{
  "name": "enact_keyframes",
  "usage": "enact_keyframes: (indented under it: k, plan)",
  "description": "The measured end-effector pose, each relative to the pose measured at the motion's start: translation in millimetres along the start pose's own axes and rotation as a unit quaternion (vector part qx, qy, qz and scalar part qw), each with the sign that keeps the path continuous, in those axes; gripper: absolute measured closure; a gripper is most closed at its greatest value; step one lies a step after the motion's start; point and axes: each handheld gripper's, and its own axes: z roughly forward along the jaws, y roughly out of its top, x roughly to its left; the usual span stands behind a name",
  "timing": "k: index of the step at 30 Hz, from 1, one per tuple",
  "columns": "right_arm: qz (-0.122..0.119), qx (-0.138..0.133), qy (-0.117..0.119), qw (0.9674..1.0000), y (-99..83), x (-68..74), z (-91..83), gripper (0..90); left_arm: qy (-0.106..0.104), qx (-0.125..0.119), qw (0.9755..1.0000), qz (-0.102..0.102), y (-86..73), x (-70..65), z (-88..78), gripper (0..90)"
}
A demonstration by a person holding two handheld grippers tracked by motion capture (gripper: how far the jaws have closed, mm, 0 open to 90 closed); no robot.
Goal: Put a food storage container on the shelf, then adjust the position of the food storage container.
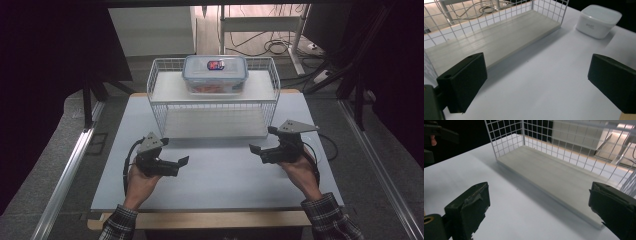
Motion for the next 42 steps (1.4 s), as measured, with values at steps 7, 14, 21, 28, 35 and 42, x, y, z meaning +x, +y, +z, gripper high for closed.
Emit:
enact_keyframes:
  k: [7,14,21,28,35,42]
  plan:
    - [-0.005,0.008,0.000,1.0000,-19.3,9.7,-7.1,2.5,-0.014,-0.030,0.9993,-0.015,-25.6,-5.4,-2.9,2.4]
    - [-0.001,0.007,0.005,1.0000,-37.5,21.2,-13.6,3.3,-0.015,-0.003,0.9999,-0.002,-41.6,-13.5,-1.7,2.2]
    - [-0.002,0.024,0.006,0.9997,-58.2,27.5,-10.0,4.2,-0.016,0.022,0.9995,0.014,-56.2,-19.0,-2.0,3.4]
    - [0.008,0.053,0.003,0.9985,-73.2,23.8,-1.1,4.2,-0.007,0.031,0.9993,0.020,-60.6,-20.1,-3.0,3.6]
    - [0.024,0.063,-0.035,0.9971,-73.8,17.1,1.7,0.0,-0.007,0.047,0.9986,0.023,-63.2,-19.2,1.9,3.7]
    - [0.026,0.095,-0.061,0.9933,-68.4,6.0,-9.6,11.1,-0.008,0.045,0.9988,0.018,-64.3,-17.0,2.2,3.9]
